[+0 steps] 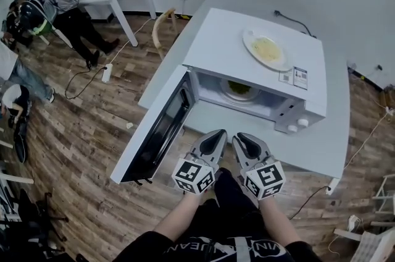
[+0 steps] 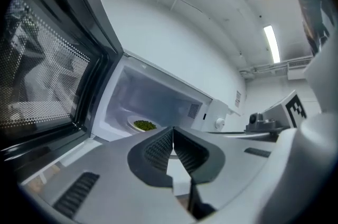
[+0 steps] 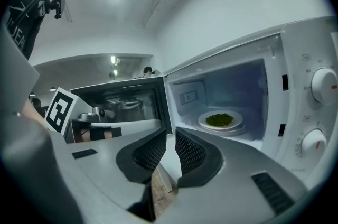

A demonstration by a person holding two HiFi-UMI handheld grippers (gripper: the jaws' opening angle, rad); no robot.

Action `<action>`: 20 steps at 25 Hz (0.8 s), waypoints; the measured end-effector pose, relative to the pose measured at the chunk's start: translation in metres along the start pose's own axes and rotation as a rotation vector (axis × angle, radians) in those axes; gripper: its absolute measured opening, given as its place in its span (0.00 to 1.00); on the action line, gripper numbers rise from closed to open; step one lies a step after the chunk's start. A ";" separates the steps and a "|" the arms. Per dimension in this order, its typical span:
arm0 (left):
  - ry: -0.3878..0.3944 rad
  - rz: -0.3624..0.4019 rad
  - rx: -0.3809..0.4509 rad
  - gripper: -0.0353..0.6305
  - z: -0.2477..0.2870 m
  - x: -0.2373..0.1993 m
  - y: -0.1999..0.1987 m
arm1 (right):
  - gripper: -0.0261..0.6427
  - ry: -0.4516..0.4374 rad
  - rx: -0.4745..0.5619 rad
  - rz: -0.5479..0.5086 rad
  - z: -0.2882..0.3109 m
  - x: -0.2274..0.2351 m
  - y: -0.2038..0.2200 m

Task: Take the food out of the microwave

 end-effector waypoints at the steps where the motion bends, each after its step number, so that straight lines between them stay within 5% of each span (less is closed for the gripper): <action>1: 0.000 -0.001 -0.004 0.07 0.005 -0.001 0.001 | 0.12 0.004 -0.006 -0.006 0.004 0.004 0.000; 20: -0.039 -0.001 -0.055 0.07 0.055 -0.042 0.008 | 0.12 0.053 -0.170 -0.169 0.082 0.061 -0.012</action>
Point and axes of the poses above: the fingertips, and each gripper's own axes: z forward along the fingers, x to its right, y out of its underside, the point moved 7 cm from there along -z, backward along the fingers, and after that the axes turned 2 degrees about -z, right-handed, at the moved point
